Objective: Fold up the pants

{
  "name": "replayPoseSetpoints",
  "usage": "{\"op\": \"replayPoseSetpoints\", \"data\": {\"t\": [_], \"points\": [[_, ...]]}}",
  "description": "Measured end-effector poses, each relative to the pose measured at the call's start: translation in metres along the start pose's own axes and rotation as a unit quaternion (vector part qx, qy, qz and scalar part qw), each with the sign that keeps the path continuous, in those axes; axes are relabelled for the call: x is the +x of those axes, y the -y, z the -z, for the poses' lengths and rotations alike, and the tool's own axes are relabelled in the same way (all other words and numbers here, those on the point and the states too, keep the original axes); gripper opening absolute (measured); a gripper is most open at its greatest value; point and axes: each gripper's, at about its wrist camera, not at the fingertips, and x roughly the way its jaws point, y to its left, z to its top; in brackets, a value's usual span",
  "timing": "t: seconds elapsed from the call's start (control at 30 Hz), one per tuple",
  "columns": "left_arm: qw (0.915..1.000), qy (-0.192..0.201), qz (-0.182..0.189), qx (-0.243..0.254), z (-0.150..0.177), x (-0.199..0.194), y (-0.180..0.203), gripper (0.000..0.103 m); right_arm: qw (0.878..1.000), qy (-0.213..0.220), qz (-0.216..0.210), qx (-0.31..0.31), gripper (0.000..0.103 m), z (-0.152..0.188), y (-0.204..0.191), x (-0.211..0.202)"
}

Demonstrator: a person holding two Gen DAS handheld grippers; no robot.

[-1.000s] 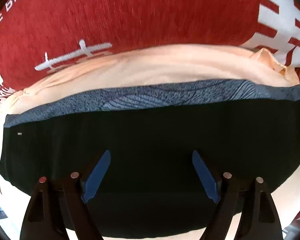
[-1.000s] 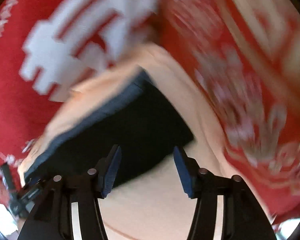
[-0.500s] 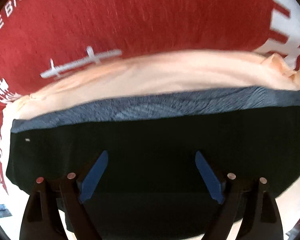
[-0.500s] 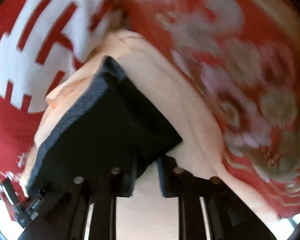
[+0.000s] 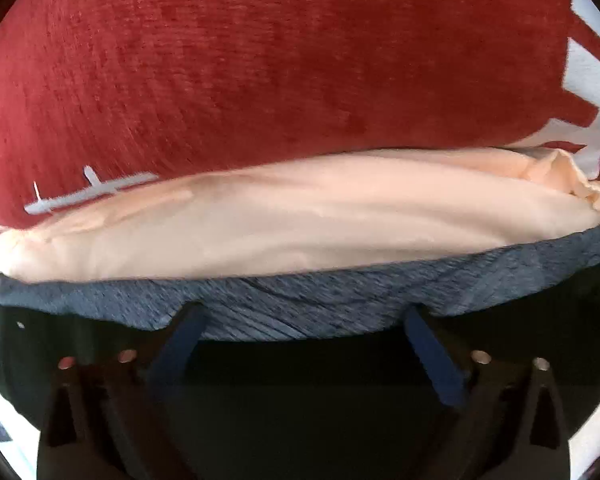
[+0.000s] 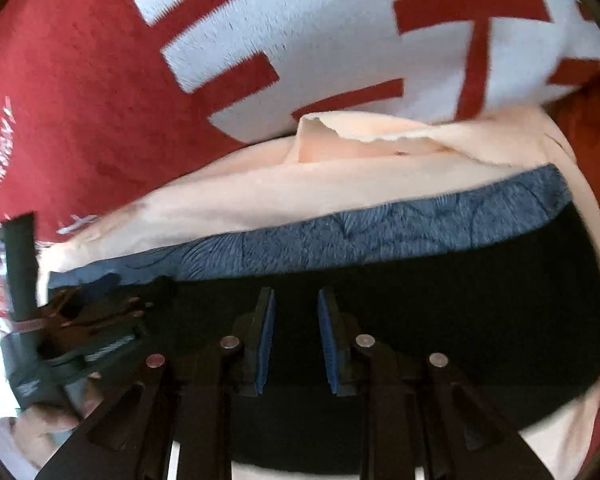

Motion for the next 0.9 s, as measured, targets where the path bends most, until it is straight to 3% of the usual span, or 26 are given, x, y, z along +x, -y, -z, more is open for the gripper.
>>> {"op": "replayPoseSetpoints", "data": {"t": [0.07,0.17,0.23,0.33,0.5,0.57,0.63,0.77,0.9], "points": [[0.9999,0.004,-0.003,-0.011,0.000,0.003,-0.016,0.103,1.000,0.010,0.011,0.014,0.022,-0.005,0.014,0.001],[0.9984,-0.010,-0.040,-0.039,-0.009,0.007,-0.041,0.103,0.997,0.030,0.057,0.050,0.022,-0.014,0.053,-0.011],[0.9977,-0.011,-0.034,-0.058,-0.011,-0.001,-0.063,0.103,0.993,0.037,0.087,0.073,0.022,-0.016,0.082,-0.021],[0.9983,-0.002,-0.047,-0.034,0.000,-0.020,-0.083,0.103,0.988,0.044,0.088,0.117,0.024,-0.012,0.112,-0.046],[0.9965,-0.039,-0.073,-0.009,0.038,-0.020,-0.108,0.103,0.987,0.053,0.090,0.123,0.024,0.017,0.108,-0.074],[0.9950,-0.062,-0.075,-0.022,0.061,-0.010,-0.119,0.103,0.988,0.044,0.090,0.118,0.024,0.030,0.108,-0.075],[0.9956,-0.049,-0.058,-0.056,0.073,-0.014,-0.137,0.103,0.988,0.030,0.107,0.105,0.023,0.040,0.108,-0.066],[0.9946,-0.056,-0.062,-0.062,0.070,-0.014,-0.145,0.103,0.990,0.031,0.102,0.095,0.020,0.052,0.119,-0.063],[0.9943,-0.062,-0.074,-0.046,0.071,-0.015,-0.134,0.103,0.985,0.026,0.112,0.129,0.022,0.062,0.125,-0.079]]}}
